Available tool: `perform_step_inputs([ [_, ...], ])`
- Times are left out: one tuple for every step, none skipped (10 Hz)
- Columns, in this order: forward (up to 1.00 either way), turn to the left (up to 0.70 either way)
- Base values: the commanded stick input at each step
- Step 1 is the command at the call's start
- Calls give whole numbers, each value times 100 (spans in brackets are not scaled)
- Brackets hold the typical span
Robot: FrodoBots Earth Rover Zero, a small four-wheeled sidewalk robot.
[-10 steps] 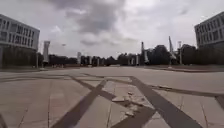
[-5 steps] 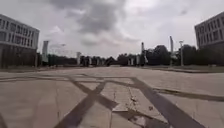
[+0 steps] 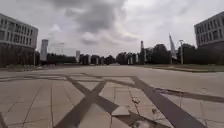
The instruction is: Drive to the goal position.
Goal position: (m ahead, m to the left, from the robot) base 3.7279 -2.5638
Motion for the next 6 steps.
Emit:
perform_step_inputs([
  [70,0],
  [70,0],
  [70,0],
  [70,0],
  [70,0],
  [70,0],
])
